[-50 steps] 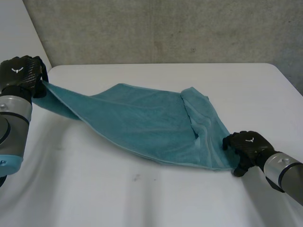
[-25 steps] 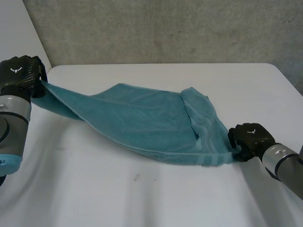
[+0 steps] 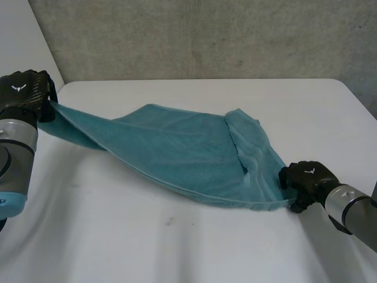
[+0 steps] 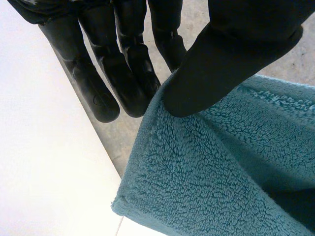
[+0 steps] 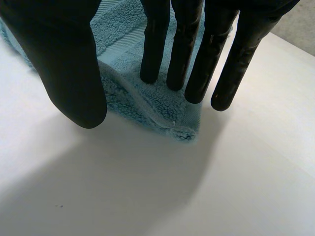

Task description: Fold the laundry

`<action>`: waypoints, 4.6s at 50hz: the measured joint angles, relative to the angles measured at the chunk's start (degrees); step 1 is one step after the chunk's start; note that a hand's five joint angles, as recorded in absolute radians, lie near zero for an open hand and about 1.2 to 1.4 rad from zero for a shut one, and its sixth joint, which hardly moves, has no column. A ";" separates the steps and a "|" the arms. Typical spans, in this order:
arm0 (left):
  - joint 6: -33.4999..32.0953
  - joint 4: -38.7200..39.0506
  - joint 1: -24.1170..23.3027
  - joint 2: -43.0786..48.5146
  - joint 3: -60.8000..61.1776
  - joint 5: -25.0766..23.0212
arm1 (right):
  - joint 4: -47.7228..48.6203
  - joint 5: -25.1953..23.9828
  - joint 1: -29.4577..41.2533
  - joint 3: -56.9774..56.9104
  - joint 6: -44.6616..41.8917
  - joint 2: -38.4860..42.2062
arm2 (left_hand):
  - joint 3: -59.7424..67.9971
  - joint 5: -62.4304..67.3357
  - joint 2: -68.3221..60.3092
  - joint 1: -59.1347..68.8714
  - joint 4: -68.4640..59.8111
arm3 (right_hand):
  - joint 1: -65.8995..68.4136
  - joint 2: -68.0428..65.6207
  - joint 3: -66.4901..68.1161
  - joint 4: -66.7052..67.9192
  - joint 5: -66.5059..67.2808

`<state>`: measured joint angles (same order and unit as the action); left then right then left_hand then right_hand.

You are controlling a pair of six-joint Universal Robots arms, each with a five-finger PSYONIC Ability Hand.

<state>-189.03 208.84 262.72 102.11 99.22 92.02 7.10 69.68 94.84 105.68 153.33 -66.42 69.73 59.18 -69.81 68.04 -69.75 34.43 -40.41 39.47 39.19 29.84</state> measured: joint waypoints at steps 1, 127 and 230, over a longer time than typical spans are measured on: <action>-0.01 0.00 0.00 0.02 -0.02 0.00 | 0.00 -0.05 0.00 0.03 -0.01 0.05 | 0.00 0.00 0.00 0.00 0.00 | 0.00 0.00 0.01 0.01 0.00; -5.49 -3.17 -3.68 10.38 0.32 -1.60 | -0.50 4.11 1.29 -8.62 -8.85 -9.13 | 0.02 0.21 -0.02 0.13 -0.01 | 21.80 -27.16 28.44 29.10 26.99; -15.19 -6.01 -8.24 8.32 -6.52 -8.69 | -12.22 9.23 -5.80 -13.67 -3.71 -6.90 | -60.12 -57.63 60.34 -57.81 60.15 | -20.93 24.94 -23.97 -23.41 -23.41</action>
<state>-204.22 202.84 254.49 110.42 92.69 83.33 -5.12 78.91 89.04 92.00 149.62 -73.31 9.61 1.54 -9.48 10.23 -9.60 13.50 -15.46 15.50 15.79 6.43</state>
